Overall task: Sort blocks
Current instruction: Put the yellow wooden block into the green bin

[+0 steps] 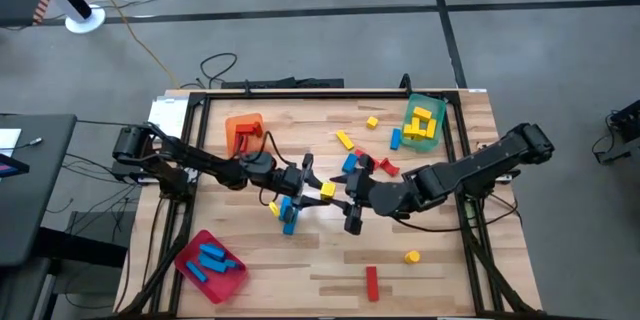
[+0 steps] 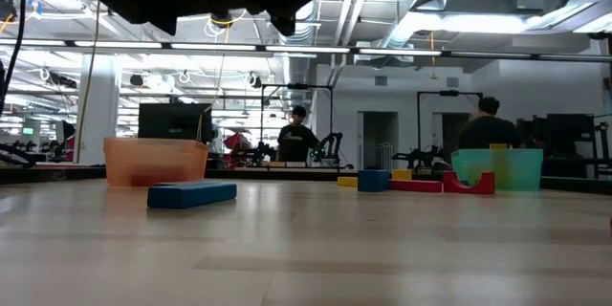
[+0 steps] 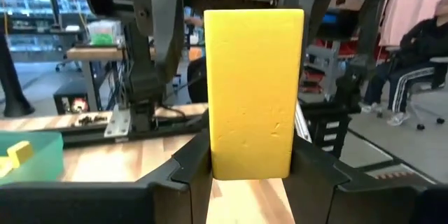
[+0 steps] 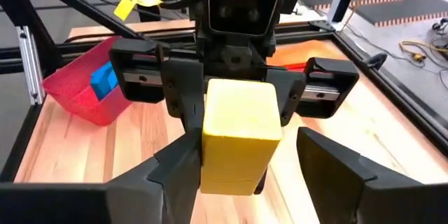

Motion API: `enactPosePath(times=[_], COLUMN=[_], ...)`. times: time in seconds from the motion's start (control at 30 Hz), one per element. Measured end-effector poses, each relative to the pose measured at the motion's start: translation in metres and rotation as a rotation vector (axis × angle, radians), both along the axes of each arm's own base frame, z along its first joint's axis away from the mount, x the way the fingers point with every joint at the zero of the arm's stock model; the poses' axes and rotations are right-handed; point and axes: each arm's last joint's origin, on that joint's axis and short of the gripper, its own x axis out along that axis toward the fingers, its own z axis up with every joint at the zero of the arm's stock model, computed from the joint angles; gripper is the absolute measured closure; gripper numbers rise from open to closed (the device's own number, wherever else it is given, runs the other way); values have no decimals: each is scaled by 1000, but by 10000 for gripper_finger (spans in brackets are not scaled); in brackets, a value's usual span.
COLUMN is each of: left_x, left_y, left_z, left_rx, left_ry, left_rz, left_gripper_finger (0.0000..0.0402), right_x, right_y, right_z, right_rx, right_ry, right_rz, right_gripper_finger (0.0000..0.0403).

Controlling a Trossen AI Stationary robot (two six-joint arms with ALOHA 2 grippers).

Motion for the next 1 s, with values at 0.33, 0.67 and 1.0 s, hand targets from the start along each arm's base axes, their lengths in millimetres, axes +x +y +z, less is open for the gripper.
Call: enactPosePath(times=[0.33,0.67,1.0], left_x=[1,1,1], left_y=[4,4,4], left_z=[-9,-8,-9], left_rx=[16,20,20], left_ry=[86,80,89], left_rz=[15,18,26], left_gripper_finger=[266,266,266], right_x=[1,6,12], right_y=[-12,-18,-23], right_z=[-3,-5,-9], right_rx=[111,161,164], right_ry=[52,53,58], right_rz=[21,60,55], right_gripper_finger=[181,199,242])
